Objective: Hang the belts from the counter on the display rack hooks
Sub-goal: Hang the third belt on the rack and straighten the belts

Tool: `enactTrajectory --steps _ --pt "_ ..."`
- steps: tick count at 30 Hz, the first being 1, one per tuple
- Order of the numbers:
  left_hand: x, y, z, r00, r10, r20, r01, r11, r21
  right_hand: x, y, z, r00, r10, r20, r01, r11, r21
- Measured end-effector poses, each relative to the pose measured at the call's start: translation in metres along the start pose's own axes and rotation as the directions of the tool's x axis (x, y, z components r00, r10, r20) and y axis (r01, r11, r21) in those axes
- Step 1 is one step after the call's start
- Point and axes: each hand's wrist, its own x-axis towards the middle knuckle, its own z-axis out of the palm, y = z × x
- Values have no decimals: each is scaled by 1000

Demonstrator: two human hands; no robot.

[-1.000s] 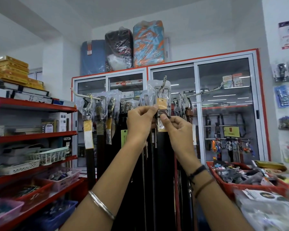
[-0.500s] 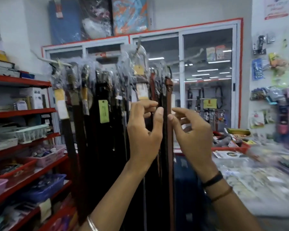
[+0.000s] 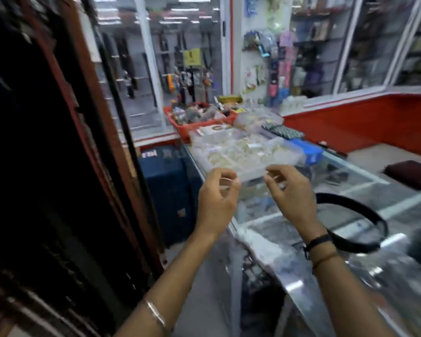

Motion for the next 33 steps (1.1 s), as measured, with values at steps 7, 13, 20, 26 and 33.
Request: enactTrajectory --steps 7,13,20,26,33 --pt "-12 -31 111 865 -347 362 341 936 84 16 134 -31 889 329 318 -191 899 -394" --pt "-13 -51 191 765 -471 439 386 882 272 34 193 -26 688 387 614 38 826 -563" --pt "-12 -56 242 757 -543 362 388 821 419 50 224 -21 674 324 664 149 820 -552" --pt "-2 -58 231 750 -577 324 418 792 445 49 221 -18 761 256 597 136 835 -532" --pt "13 -63 156 861 -443 250 263 809 526 54 170 -13 753 300 586 -50 913 -404"
